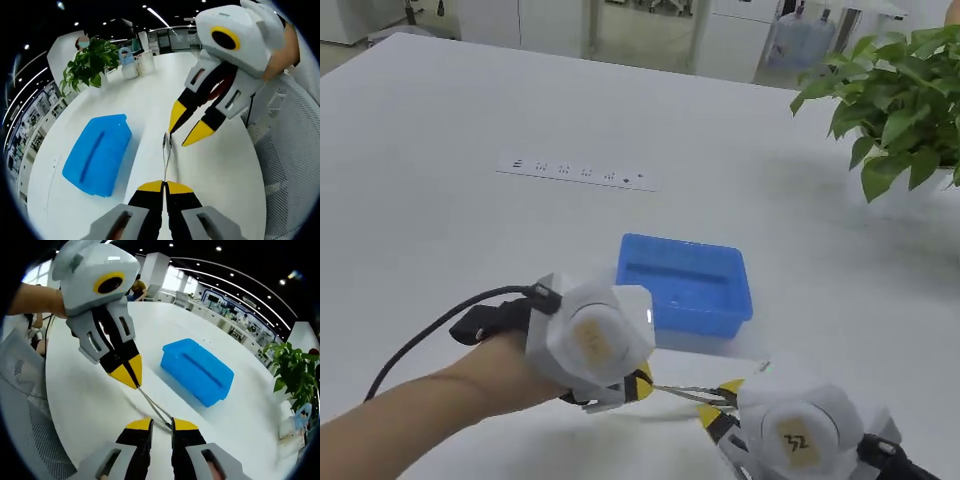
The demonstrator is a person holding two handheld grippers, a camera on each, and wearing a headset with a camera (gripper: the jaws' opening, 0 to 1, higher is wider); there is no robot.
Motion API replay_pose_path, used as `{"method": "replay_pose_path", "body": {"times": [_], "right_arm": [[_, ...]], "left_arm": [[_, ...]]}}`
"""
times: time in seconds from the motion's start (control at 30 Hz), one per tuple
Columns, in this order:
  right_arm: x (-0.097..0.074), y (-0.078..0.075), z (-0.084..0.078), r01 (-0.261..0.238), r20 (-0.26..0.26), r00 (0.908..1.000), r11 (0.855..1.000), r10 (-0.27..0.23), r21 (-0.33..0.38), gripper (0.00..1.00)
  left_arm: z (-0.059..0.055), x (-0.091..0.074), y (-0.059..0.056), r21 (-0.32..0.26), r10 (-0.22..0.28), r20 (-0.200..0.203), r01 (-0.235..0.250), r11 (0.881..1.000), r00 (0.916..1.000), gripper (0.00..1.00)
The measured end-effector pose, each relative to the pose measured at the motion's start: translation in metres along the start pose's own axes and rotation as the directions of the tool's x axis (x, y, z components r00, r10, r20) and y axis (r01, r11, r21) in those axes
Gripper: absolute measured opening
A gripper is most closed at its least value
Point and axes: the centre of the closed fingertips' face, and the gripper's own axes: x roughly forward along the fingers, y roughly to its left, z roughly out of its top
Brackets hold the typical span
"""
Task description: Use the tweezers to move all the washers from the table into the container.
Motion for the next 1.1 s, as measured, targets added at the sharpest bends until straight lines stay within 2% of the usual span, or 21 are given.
{"method": "replay_pose_path", "body": {"times": [0.13, 0.23, 0.3, 0.33, 0.37, 0.4, 0.43, 0.47, 0.53, 0.57, 0.6, 0.63, 0.7, 0.73, 0.77, 0.83, 0.87, 0.93, 1.0, 1.03, 1.1], "right_arm": [[-0.018, 0.004, 0.001, -0.011, 0.034, 0.9994, 0.993, 0.007, 0.116, 0.14], [-0.026, 0.002, -0.001, 0.003, 0.036, 0.9993, 0.991, -0.008, 0.137, 0.17], [-0.029, 0.0, -0.002, 0.012, 0.038, 0.9991, 0.988, -0.018, 0.155, 0.18], [-0.032, 0.0, -0.002, 0.015, 0.042, 0.9989, 0.985, -0.023, 0.173, 0.19], [-0.033, -0.001, -0.001, 0.015, 0.048, 0.9985, 0.983, -0.024, 0.184, 0.2], [-0.034, -0.002, -0.001, 0.017, 0.052, 0.9982, 0.979, -0.028, 0.204, 0.2], [-0.033, -0.002, -0.001, 0.011, 0.051, 0.9984, 0.976, -0.022, 0.219, 0.21], [-0.033, -0.001, -0.002, 0.004, 0.05, 0.9986, 0.972, -0.016, 0.235, 0.23], [-0.032, -0.003, -0.001, -0.004, 0.059, 0.9982, 0.965, -0.012, 0.262, 0.26], [-0.031, -0.006, -0.001, -0.002, 0.061, 0.998, 0.961, -0.016, 0.276, 0.27], [-0.031, -0.008, 0.0, 0.0, 0.063, 0.9978, 0.958, -0.019, 0.286, 0.29], [-0.031, -0.009, 0.001, 0.0, 0.066, 0.9976, 0.956, -0.02, 0.292, 0.31], [-0.03, -0.015, 0.004, 0.003, 0.075, 0.9968, 0.948, -0.028, 0.319, 0.34], [-0.03, -0.02, 0.007, 0.009, 0.085, 0.9956, 0.943, -0.039, 0.332, 0.36], [-0.03, -0.024, 0.009, 0.012, 0.089, 0.995, 0.939, -0.046, 0.344, 0.4], [-0.032, -0.034, 0.016, 0.022, 0.114, 0.9911, 0.929, -0.069, 0.37, 0.46], [-0.032, -0.04, 0.021, 0.025, 0.127, 0.9886, 0.921, -0.08, 0.389, 0.51], [-0.033, -0.048, 0.025, 0.03, 0.134, 0.9867, 0.916, -0.091, 0.401, 0.59], [-0.035, -0.055, 0.032, 0.042, 0.166, 0.979, 0.913, -0.119, 0.405, 0.67], [-0.038, -0.061, 0.037, 0.058, 0.191, 0.9708, 0.914, -0.145, 0.402, 0.69], [-0.04, -0.064, 0.04, 0.067, 0.196, 0.9681, 0.916, -0.156, 0.396, 0.76]], "left_arm": [[-0.018, 0.006, 0.001, 0.002, -0.004, -0.07, 0.004, 1.0, 0.9975, 0.0], [-0.028, 0.011, -0.001, -0.052, -0.008, -0.103, 0.002, 0.999, 0.9946, 0.0], [-0.033, 0.015, -0.004, -0.057, -0.009, -0.117, 0.002, 0.998, 0.993, 0.0], [-0.021, 0.017, 0.001, -0.049, 0.016, -0.046, -0.018, 0.999, 0.9988, 0.0], [-0.029, 0.015, -0.003, -0.069, -0.005, -0.095, -0.001, 0.998, 0.9954, 0.0], [-0.029, 0.014, -0.003, -0.126, -0.003, -0.089, -0.008, 0.992, 0.9961, 0.0], [-0.028, 0.012, -0.003, -0.124, -0.015, -0.077, 0.006, 0.992, 0.9969, 0.02], [-0.027, 0.011, -0.001, -0.164, 0.004, -0.058, -0.014, 0.986, 0.9983, 0.12], [-0.035, 0.006, -0.002, -0.253, 0.006, -0.086, -0.027, 0.967, 0.9963, 0.26], [-0.035, 0.003, 0.0, -0.264, 0.019, -0.072, -0.037, 0.964, 0.9972, 0.31], [-0.035, -0.003, 0.003, -0.304, 0.052, -0.052, -0.065, 0.95, 0.9973, 0.34], [-0.035, -0.007, 0.005, -0.358, 0.076, -0.04, -0.085, 0.93, 0.9963, 0.39], [-0.035, -0.018, 0.005, -0.478, 0.104, -0.014, -0.098, 0.873, 0.9945, 0.55], [-0.035, -0.022, 0.008, -0.504, 0.132, -0.006, -0.117, 0.856, 0.9912, 0.63], [-0.036, -0.03, 0.013, -0.541, 0.18, -0.002, -0.153, 0.827, 0.9836, 0.72], [-0.036, -0.041, 0.019, -0.592, 0.239, 0.005, -0.19, 0.783, 0.9709, 0.83], [-0.034, -0.05, 0.025, -0.623, 0.286, 0.024, -0.209, 0.754, 0.958, 0.91], [-0.031, -0.062, 0.028, -0.653, 0.321, 0.053, -0.211, 0.728, 0.9454, 0.97], [-0.027, -0.076, 0.035, -0.668, 0.384, 0.089, -0.231, 0.707, 0.919, 0.99], [-0.029, -0.084, 0.038, -0.674, 0.419, 0.081, -0.26, 0.692, 0.9044, 0.99], [-0.03, -0.096, 0.041, -0.68, 0.464, 0.081, -0.292, 0.673, 0.8823, 0.99]]}}
